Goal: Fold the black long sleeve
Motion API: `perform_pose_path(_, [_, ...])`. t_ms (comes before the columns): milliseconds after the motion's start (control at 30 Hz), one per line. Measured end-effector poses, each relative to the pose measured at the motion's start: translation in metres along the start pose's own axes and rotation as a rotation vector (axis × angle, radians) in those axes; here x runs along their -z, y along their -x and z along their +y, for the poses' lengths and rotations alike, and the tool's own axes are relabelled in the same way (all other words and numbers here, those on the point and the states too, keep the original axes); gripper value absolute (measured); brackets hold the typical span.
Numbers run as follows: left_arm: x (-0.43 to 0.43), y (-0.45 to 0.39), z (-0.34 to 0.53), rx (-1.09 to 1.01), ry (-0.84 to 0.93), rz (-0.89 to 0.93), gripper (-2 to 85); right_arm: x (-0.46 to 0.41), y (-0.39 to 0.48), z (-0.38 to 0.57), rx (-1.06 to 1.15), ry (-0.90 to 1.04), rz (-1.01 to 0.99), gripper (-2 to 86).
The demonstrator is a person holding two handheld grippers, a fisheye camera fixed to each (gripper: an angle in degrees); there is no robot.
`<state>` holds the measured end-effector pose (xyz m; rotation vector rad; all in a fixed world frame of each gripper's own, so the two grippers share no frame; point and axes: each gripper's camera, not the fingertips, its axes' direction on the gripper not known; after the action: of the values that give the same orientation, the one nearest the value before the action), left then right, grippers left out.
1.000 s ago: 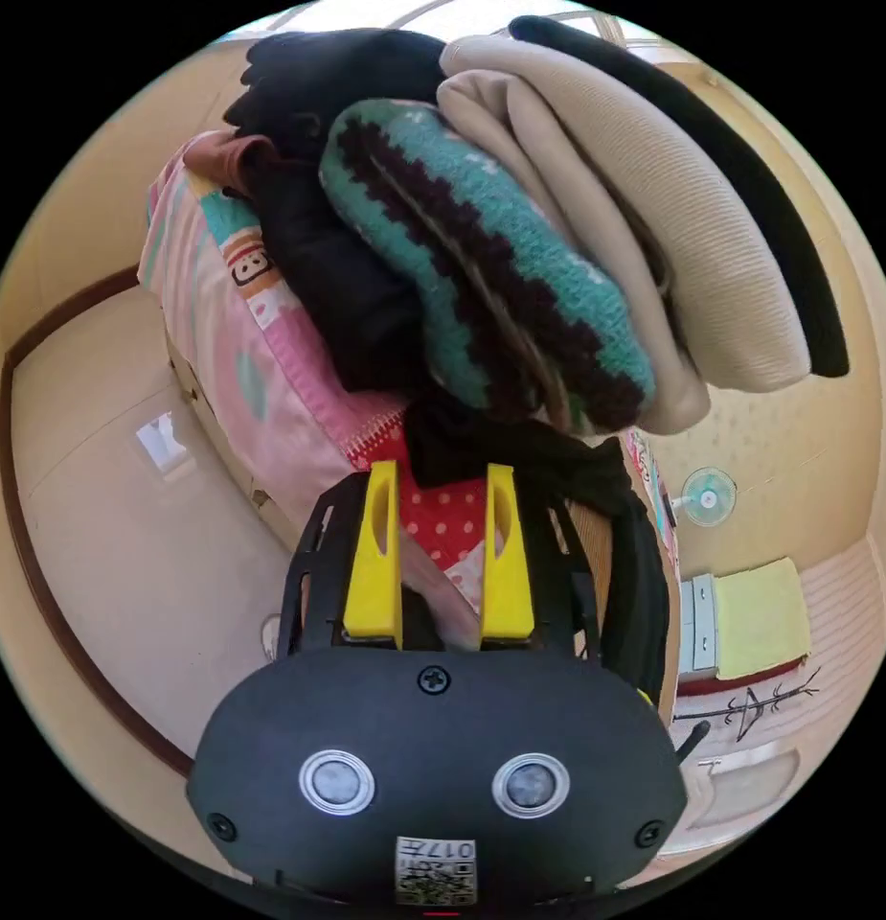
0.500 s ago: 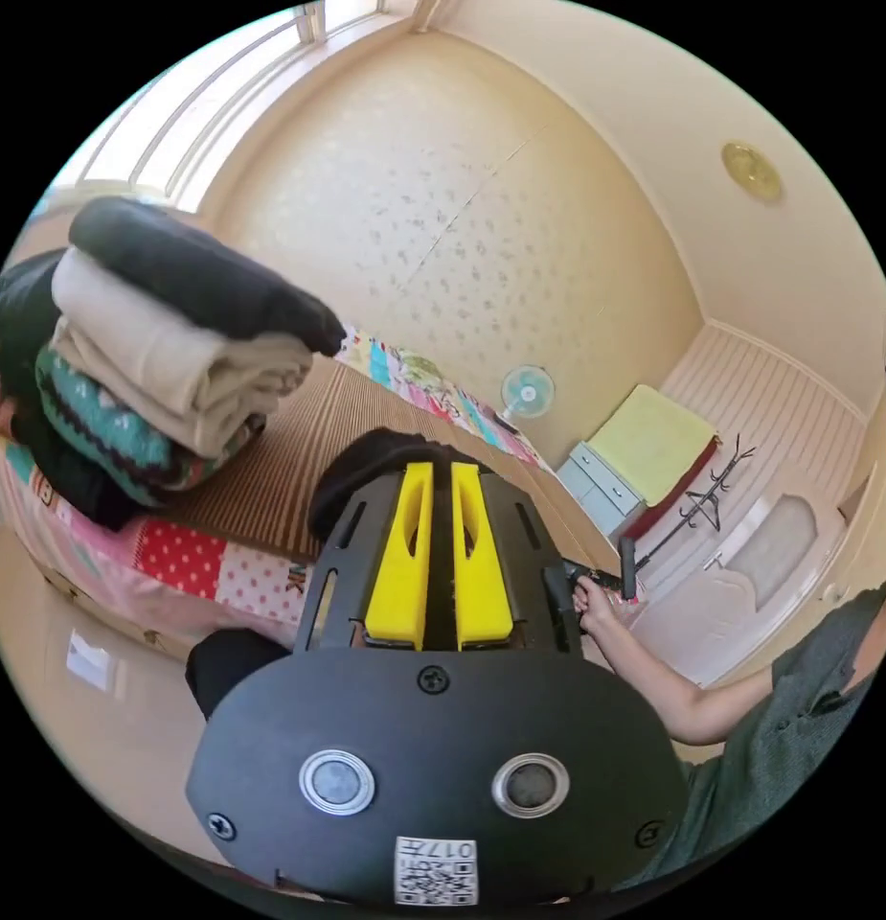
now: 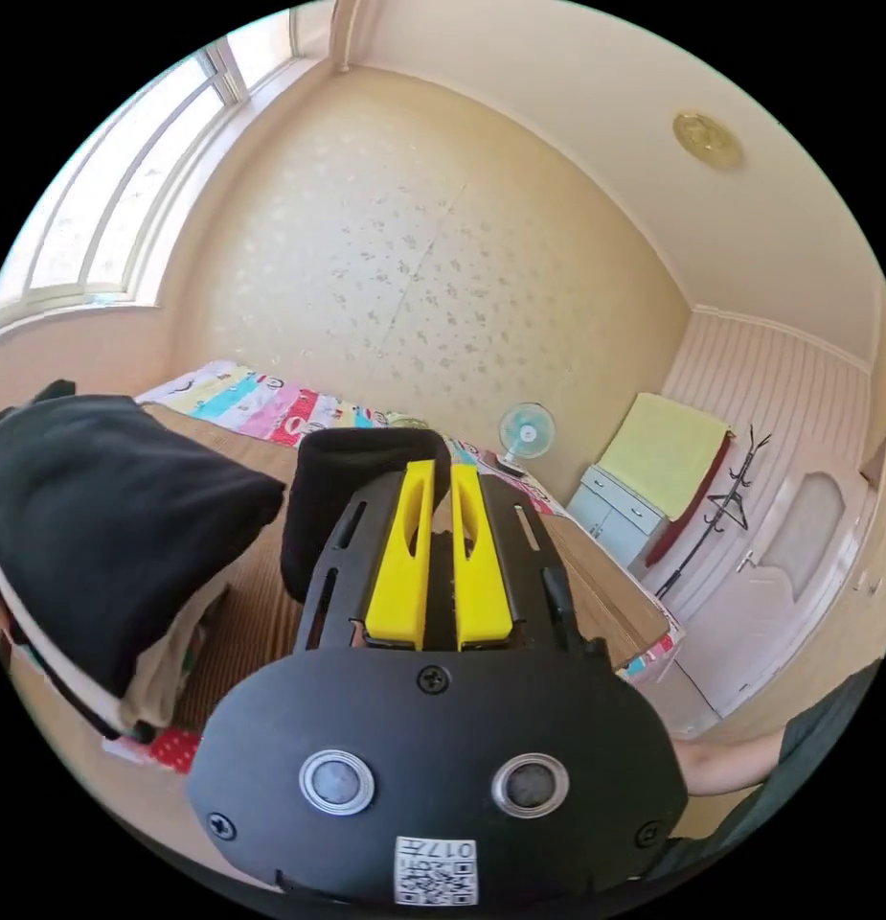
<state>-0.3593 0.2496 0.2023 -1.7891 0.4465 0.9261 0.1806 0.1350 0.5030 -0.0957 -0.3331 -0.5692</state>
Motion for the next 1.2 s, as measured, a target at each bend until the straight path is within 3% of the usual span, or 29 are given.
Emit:
perform_pose_path(133, [-0.166,-0.089,-0.029,-0.145,0.199,0.236,4.2,0.0,-0.006,0.001,0.003,0.0,0.013,0.3])
perform_pose_path(233, [-0.284,-0.151,-0.001,-0.218,0.43,0.509,4.2,-0.001,-0.037,0.003,-0.059,-0.001,-0.134,0.3])
perform_pose_path(333, [-0.343,-0.166,0.046,-0.216,0.562,0.634,5.2,-0.003,-0.071,0.008,-0.126,-0.013,-0.289,0.3])
perform_pose_path(500, [-0.348,-0.107,0.101,-0.202,0.558,0.458,5.2,-0.006,-0.106,0.013,-0.175,-0.023,-0.405,0.3])
perform_pose_path(667, [-0.336,0.039,0.133,0.015,0.547,0.167,6.4,-0.014,-0.148,0.019,-0.257,-0.027,-0.583,0.3])
perform_pose_path(800, [-0.356,0.083,0.144,0.062,0.613,0.2,8.3,-0.023,-0.181,0.027,-0.336,-0.037,-0.734,0.1])
perform_pose_path(900, [-0.411,0.065,0.144,-0.093,0.782,0.216,9.7,-0.022,-0.193,0.029,-0.351,-0.042,-0.758,0.1])
perform_pose_path(967, [-0.473,0.036,0.15,-0.285,1.021,0.211,12.5,-0.02,-0.196,0.029,-0.348,-0.042,-0.751,0.1])
perform_pose_path(1067, [-0.513,0.02,0.139,-0.42,1.003,0.241,13.3,-0.018,-0.204,0.029,-0.351,-0.043,-0.758,0.2])
perform_pose_path(1200, [-0.559,0.027,0.131,-0.397,1.027,0.374,13.0,-0.016,-0.212,0.031,-0.353,-0.047,-0.763,0.2])
